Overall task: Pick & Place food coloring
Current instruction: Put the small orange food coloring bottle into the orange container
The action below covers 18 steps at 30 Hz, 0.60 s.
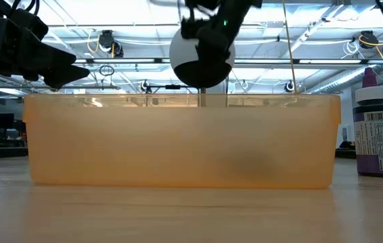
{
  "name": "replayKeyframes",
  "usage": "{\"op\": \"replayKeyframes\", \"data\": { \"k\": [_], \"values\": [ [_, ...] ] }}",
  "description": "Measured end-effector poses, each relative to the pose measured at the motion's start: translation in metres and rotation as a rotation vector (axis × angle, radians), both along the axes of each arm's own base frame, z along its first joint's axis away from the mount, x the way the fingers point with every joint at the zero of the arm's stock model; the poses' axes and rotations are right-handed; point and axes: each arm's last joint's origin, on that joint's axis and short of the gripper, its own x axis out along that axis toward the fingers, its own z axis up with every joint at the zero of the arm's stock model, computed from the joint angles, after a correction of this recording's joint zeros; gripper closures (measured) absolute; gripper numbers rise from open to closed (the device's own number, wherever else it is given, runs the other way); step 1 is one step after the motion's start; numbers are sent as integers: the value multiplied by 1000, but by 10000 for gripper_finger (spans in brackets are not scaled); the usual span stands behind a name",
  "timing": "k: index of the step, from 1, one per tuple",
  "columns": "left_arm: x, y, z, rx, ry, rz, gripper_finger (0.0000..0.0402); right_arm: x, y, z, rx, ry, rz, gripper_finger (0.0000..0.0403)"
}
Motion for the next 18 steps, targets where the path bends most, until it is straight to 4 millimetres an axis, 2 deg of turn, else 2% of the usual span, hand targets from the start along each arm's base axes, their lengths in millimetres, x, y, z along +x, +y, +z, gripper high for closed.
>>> {"op": "replayKeyframes", "data": {
  "k": [3,6,18],
  "values": [
    [0,0,0,0,-2,0,78,1,-22,-17,77,48,-39,191],
    [0,0,0,0,-2,0,78,3,-34,-35,120,102,-53,191],
    [0,0,0,0,-1,0,78,20,-47,-94,125,229,-17,189]
  ]
}}
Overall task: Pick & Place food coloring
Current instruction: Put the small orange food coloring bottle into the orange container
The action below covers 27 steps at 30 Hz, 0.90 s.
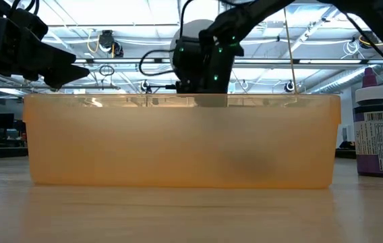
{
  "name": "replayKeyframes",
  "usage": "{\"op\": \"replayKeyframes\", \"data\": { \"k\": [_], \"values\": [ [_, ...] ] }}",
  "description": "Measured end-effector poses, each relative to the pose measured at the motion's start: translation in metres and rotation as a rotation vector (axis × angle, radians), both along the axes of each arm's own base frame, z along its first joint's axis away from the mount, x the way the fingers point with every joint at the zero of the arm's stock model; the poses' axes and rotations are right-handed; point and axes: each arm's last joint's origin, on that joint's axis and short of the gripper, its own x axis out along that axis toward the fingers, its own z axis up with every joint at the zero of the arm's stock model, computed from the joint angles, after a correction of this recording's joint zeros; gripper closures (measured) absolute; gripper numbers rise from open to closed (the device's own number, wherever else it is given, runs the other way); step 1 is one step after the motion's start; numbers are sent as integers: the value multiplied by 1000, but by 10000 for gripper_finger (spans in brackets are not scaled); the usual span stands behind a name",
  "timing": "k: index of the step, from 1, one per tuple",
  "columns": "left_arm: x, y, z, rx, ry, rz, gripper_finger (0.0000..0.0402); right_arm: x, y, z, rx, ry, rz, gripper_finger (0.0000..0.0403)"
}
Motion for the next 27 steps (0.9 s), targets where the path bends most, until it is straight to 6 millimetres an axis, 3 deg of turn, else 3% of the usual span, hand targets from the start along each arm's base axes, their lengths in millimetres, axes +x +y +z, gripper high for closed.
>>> {"op": "replayKeyframes", "data": {
  "k": [9,17,27],
  "values": [
    [0,0,0,0,-1,0,78,5,-1,-24,13,47,6,188],
    [0,0,0,0,0,0,78,5,-1,-25,13,50,7,201],
    [0,0,0,0,-1,0,78,6,0,-25,60,34,22,260]
  ]
}}
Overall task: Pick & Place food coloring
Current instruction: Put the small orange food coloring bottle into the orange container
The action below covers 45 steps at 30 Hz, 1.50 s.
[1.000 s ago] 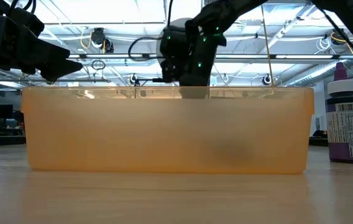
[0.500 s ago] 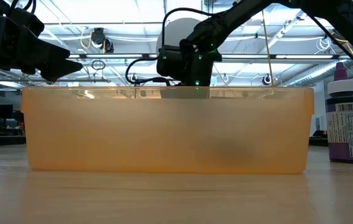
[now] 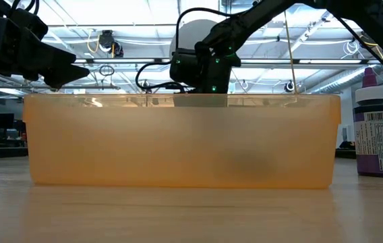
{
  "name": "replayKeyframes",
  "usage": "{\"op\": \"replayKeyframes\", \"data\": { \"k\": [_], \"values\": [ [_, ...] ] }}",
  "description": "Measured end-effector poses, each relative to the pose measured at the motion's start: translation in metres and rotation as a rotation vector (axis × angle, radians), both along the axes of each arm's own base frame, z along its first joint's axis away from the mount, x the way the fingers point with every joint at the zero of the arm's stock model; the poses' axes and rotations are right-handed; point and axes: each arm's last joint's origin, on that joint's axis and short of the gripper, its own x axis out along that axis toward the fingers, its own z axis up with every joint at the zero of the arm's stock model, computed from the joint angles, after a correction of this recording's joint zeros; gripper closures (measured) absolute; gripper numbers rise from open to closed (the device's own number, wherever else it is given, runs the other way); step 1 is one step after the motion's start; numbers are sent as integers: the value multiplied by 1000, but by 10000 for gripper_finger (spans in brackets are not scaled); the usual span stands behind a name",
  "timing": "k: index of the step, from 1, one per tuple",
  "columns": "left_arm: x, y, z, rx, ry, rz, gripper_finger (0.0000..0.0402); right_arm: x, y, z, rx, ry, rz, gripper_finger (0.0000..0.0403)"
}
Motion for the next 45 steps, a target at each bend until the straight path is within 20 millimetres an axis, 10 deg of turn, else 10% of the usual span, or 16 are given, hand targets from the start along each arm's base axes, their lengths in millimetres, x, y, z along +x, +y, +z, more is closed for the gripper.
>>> {"op": "replayKeyframes", "data": {
  "k": [14,27,34,45],
  "values": [
    [0,0,0,0,0,0,78,-4,13,24,-42,-27,108,352],
    [0,0,0,0,0,0,78,-43,153,109,-137,-73,178,352],
    [0,0,0,0,0,0,78,-61,191,87,-125,23,197,352],
    [0,0,0,0,0,0,78,-65,168,30,-51,16,184,352]
  ]
}}
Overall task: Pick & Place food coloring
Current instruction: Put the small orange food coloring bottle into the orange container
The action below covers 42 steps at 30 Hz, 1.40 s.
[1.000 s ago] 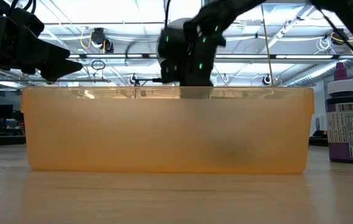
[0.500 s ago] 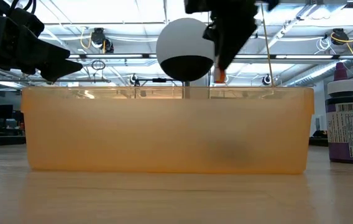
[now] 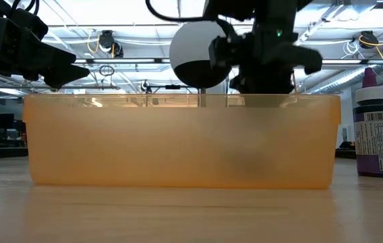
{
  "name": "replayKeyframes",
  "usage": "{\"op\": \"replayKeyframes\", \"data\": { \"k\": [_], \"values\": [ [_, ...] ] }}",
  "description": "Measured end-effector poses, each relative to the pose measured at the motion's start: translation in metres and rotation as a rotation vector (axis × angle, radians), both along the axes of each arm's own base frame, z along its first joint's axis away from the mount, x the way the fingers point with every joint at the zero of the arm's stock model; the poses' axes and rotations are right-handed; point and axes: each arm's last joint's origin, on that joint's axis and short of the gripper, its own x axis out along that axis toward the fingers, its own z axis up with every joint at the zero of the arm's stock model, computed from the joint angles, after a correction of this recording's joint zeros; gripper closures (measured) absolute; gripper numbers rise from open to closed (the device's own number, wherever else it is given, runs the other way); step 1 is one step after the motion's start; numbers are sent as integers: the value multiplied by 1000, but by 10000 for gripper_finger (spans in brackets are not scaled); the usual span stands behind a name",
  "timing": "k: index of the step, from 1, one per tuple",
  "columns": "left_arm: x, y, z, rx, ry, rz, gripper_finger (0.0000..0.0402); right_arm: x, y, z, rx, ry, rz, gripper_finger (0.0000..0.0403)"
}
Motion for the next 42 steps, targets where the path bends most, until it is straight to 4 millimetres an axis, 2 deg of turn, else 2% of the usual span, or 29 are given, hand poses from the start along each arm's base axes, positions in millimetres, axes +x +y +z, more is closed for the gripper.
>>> {"op": "replayKeyframes", "data": {
  "k": [6,22,24,27,30,33,38,42],
  "values": [
    [0,0,0,0,0,0,78,0,-11,-12,52,-24,-5,352],
    [0,0,0,0,0,0,78,-8,-11,-31,90,-17,-37,351],
    [0,0,0,0,0,0,78,-6,-10,-31,100,-39,-61,327],
    [0,0,0,0,0,0,78,-6,-10,-30,107,-48,-80,267],
    [0,0,0,0,0,0,78,-8,-11,-26,112,-45,-105,221],
    [0,0,0,0,-1,0,78,-11,-11,-20,119,-52,-130,195],
    [0,0,0,0,1,0,78,-18,-12,1,143,-99,-177,184],
    [0,0,0,0,0,0,78,-33,-14,32,164,-157,-196,189]
  ]
}}
